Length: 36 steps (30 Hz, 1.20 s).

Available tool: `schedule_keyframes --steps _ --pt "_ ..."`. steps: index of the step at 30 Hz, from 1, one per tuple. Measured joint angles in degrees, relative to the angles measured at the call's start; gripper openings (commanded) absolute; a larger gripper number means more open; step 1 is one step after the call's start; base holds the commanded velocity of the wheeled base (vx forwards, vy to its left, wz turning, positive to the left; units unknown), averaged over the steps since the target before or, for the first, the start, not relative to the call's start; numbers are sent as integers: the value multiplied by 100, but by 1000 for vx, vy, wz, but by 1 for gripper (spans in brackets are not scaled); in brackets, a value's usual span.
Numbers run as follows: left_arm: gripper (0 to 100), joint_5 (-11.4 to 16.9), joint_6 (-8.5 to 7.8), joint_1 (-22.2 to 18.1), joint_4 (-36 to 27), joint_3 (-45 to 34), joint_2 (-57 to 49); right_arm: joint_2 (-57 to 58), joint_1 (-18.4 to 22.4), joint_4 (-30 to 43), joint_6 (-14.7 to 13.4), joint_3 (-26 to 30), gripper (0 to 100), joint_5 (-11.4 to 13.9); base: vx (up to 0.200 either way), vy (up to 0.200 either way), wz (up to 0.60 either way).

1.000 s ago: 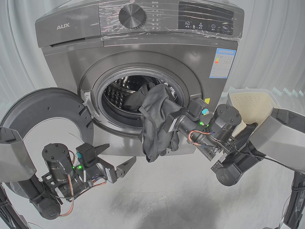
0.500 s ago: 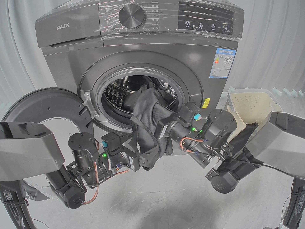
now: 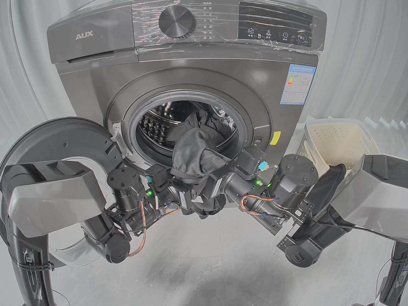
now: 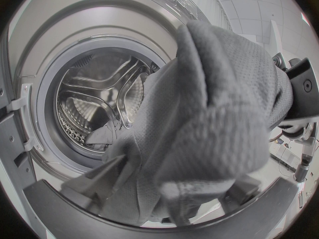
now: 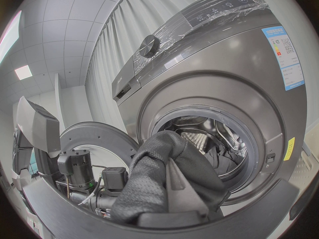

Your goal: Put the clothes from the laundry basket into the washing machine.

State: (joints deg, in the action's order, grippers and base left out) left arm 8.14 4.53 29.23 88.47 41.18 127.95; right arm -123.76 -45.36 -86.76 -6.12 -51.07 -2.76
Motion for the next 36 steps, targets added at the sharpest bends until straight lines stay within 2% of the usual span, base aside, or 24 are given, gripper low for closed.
schedule_keyframes --steps 9,14,15,21,25,29,36 --pt "0 -43 37 -74 0 107 101 35 -22 -15 -15 140 0 -17 0 0 0" --pt "0 -161 50 -206 11 61 -2 35 44 -15 -28 352 0 -305 0 0 0" --pt "0 -174 50 -230 13 40 -34 35 50 -15 -30 377 100 -329 0 0 0" --pt "0 -194 66 -289 21 -122 -273 30 94 29 -48 471 100 -386 0 0 0" --pt "0 -194 71 -291 18 -276 -458 52 129 16 -30 746 100 -389 0 0 0" --pt "0 -191 99 -294 16 -456 -667 124 156 20 11 1314 100 -360 0 0 0" --pt "0 -179 249 -250 22 -1128 -1153 240 167 -74 65 2439 100 -263 0 0 0"
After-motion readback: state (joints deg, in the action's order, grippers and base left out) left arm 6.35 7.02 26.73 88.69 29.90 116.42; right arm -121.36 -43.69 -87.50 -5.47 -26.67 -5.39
